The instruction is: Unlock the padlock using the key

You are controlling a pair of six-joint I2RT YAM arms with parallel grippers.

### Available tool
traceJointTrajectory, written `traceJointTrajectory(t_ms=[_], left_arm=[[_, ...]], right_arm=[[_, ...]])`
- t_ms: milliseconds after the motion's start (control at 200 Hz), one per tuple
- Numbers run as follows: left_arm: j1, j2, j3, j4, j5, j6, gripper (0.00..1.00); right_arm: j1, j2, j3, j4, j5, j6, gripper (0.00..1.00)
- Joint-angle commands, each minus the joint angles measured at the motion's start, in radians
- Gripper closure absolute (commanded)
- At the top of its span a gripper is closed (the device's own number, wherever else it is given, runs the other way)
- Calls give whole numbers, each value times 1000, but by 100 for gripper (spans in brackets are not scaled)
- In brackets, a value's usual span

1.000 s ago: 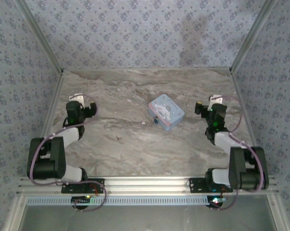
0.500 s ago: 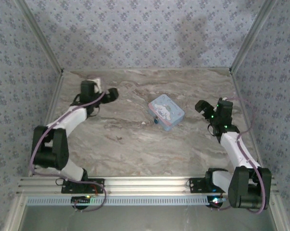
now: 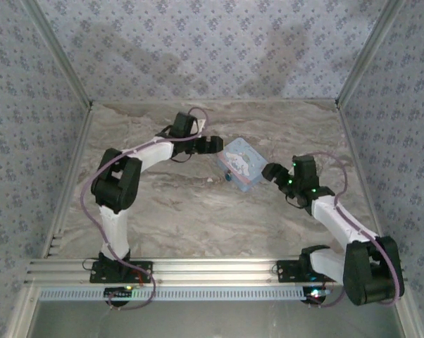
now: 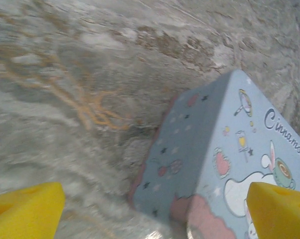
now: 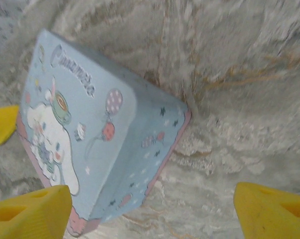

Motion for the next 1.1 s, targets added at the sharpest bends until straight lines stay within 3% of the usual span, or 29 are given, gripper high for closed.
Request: traceJointTrajectory(t_ms=[0, 295, 854, 1099], left_arm=[[-17, 42, 77, -26, 92, -10, 7], [-41, 62, 127, -80, 152, 16, 17], [-55, -166, -191, 134, 188, -65, 23], [-53, -320, -400, 193, 78, -89, 22]], right_arm=[[27, 45, 9, 44, -23, 39, 16], [45, 184, 107, 77, -47, 43, 21], [67, 484, 392, 26, -156, -33, 33], [145, 614, 514, -5, -200, -56, 35]])
